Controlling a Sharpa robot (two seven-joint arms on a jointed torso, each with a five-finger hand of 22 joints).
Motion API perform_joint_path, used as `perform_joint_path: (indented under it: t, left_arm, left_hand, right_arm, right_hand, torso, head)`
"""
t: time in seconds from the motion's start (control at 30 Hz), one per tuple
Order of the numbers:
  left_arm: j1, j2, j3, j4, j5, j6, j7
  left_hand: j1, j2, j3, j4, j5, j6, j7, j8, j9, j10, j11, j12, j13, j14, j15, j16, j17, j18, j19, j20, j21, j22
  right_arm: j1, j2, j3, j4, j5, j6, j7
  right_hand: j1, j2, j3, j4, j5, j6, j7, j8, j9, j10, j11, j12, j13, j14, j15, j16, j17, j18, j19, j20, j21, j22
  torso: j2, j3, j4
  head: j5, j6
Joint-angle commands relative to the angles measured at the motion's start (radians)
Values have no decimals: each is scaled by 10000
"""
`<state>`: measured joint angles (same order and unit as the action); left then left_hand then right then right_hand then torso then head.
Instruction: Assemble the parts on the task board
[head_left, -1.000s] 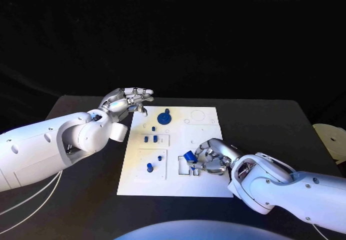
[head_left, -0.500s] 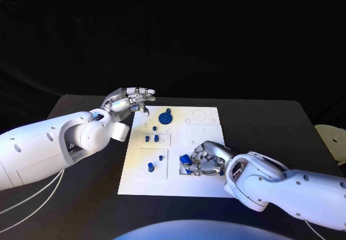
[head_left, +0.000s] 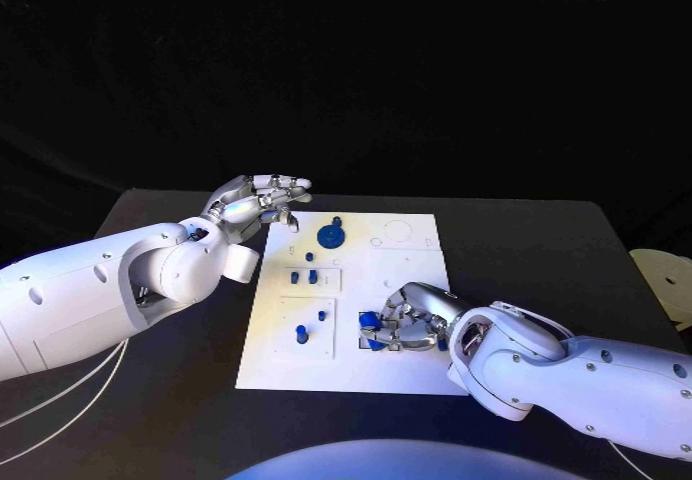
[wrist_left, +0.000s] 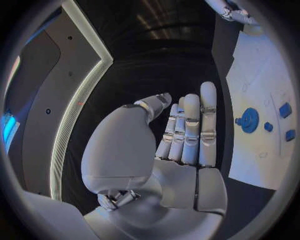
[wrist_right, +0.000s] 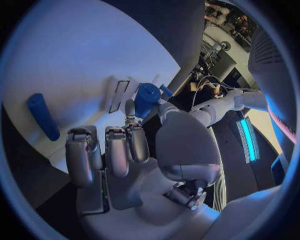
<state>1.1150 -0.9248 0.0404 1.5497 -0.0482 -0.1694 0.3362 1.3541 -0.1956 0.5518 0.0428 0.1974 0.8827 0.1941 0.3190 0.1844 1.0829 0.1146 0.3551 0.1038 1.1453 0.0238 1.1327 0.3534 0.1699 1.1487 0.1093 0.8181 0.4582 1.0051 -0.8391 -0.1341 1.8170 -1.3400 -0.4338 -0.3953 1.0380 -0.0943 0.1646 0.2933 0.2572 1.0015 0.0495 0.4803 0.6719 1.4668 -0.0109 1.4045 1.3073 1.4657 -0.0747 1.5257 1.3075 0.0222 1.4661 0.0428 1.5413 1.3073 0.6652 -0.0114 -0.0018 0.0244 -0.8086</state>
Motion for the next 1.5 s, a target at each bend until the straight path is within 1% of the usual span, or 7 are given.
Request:
perform_joint_path:
  t: [0.03, 0.1, 0.23, 0.63, 0.83, 1.03, 1.5]
  left_arm:
    - [1, 9, 6, 30, -102, 162, 57]
    - [1, 6, 6, 30, -104, 161, 61]
    - [1, -5, 6, 33, -106, 159, 61]
    - [1, -33, 5, 36, -108, 157, 53]
    - [1, -47, 5, 37, -108, 172, 49]
    - [0, -54, 4, 40, -108, 187, 45]
    - [-3, -43, 1, 34, -108, 236, 16]
  left_hand:
    - [-101, -15, -8, 61, -15, -44, 10, -42, -14, -82, -9, -12, -11, -27, 54, 37, -17, 137, 44, 48, -53, -18]
    - [-116, -13, -14, 73, -17, -46, 11, -41, -15, -83, -7, -10, -11, -26, 56, 41, -17, 137, 45, 51, -56, -20]
    - [-141, -13, -26, 91, -21, -49, 10, -40, -17, -88, -6, -7, -10, -26, 59, 47, -18, 137, 47, 54, -61, -24]
    - [-156, -15, -34, 102, -24, -51, 10, -39, -18, -92, -6, -5, -10, -27, 61, 51, -19, 137, 48, 57, -66, -27]
    - [-160, -15, -37, 105, -25, -52, 9, -39, -19, -95, -7, -4, -10, -28, 61, 53, -19, 137, 49, 58, -68, -29]
    - [-160, -15, -37, 105, -25, -52, 9, -39, -19, -95, -7, -4, -10, -28, 61, 53, -19, 137, 49, 58, -68, -29]
    - [-160, -15, -37, 105, -25, -52, 9, -39, -19, -95, -7, -4, -10, -28, 61, 53, -19, 137, 49, 58, -68, -29]
  right_arm:
    - [-2, 27, 3, -10, -437, 143, -155]
    - [-2, 37, 3, -15, -485, 105, -189]
    - [-2, 42, 3, -22, -562, 71, -249]
    - [-2, -90, 3, 150, -851, -75, -244]
    - [-3, -289, 5, 406, -898, -159, -63]
    - [-5, -387, 5, 524, -918, -18, 64]
    - [-11, -219, 4, 98, -982, 329, 35]
  right_hand:
    - [-273, 83, -200, 6, -627, 13, -1, 116, 58, 54, -105, -7, 953, 755, -64, -41, 1117, -137, 886, -114, -68, 2523]
    - [-496, 190, -515, 11, -1790, -42, -3, 203, 156, 39, -113, -49, 939, 746, -71, -63, 1075, -122, 857, -125, -134, 2503]
    - [-671, 255, -789, 14, -2035, -81, -6, 251, 211, 25, -98, -83, 926, 742, -72, -78, 1050, -118, 849, -124, -153, 2497]
    - [-806, 335, -1135, 5, -2042, -130, 1, 299, 270, 8, -104, -123, 909, 735, -68, -96, 1017, -108, 831, -125, -196, 2485]
    - [34, 516, -1301, -29, -1643, -168, -18, 367, 339, 61, -120, -68, 997, 747, -80, -91, 1058, -116, 848, -131, -163, 2496]
    - [1290, 486, -1323, -110, -1506, -225, -24, 349, 336, 70, -130, -78, 1027, 749, -91, -97, 1065, -118, 852, -145, -156, 2498]
    - [2107, 633, -1211, -91, -1637, -172, -47, 318, 288, 124, -148, -6, 1127, 758, -100, -89, 1108, -128, 870, -149, -116, 2511]
  torso:
    - [1, -2, -5]
    - [-3, -1, -8]
    - [1, 1, -5]
    - [2, 9, -1]
    - [2, 9, -7]
    - [0, 6, -20]
    - [-3, -11, -5]
  head:
    - [-10, 11]
    - [-11, 19]
    - [-20, 35]
    - [-22, 41]
    - [3, 22]
    - [17, 7]
    - [-7, -5]
